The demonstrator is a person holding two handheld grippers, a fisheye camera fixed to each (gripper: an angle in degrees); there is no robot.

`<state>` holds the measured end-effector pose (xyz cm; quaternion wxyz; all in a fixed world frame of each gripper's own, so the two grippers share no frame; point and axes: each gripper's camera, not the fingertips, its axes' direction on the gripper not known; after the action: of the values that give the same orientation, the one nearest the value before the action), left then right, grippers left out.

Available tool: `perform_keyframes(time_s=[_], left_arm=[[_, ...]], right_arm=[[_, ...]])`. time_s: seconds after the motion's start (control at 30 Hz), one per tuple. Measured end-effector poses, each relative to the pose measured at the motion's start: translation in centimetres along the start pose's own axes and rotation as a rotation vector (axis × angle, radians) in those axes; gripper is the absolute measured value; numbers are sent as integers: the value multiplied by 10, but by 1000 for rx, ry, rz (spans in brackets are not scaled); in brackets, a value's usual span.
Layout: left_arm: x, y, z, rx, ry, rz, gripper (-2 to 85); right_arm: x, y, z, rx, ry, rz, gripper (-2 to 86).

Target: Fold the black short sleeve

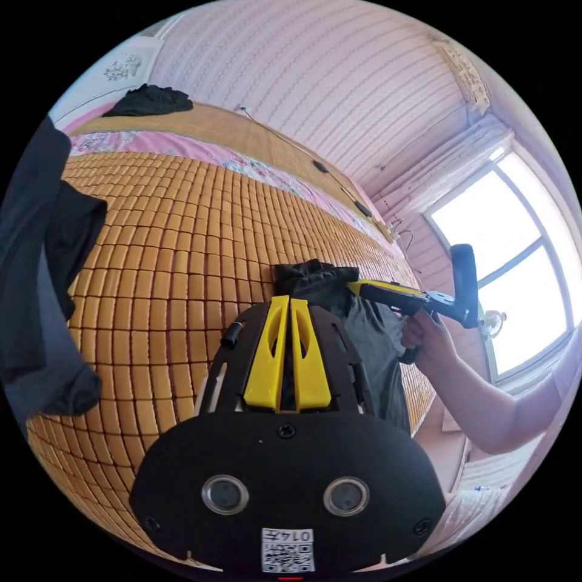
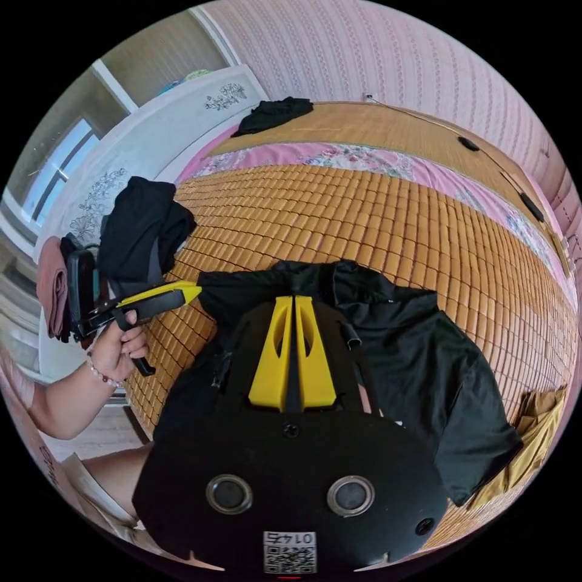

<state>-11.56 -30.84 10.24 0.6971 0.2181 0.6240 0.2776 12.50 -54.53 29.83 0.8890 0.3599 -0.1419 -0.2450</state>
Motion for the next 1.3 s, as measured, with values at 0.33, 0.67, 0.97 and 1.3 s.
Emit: perform_keyframes(time_s=[0.33,0.67,0.97,1.3], left_arm=[[-26,98,-107,147,-391,-235,-10],[-82,148,-113,70,-365,-443,8],[-96,130,-83,25,-330,-417,66],[-104,129,-72,1,-325,-429,15]], right_arm=[[-161,-59,86,-35,-390,-396,1],[-147,-9,120,-196,-223,-282,10],[-199,18,172,-347,-138,-374,33],[-201,10,152,-248,-162,-341,50]])
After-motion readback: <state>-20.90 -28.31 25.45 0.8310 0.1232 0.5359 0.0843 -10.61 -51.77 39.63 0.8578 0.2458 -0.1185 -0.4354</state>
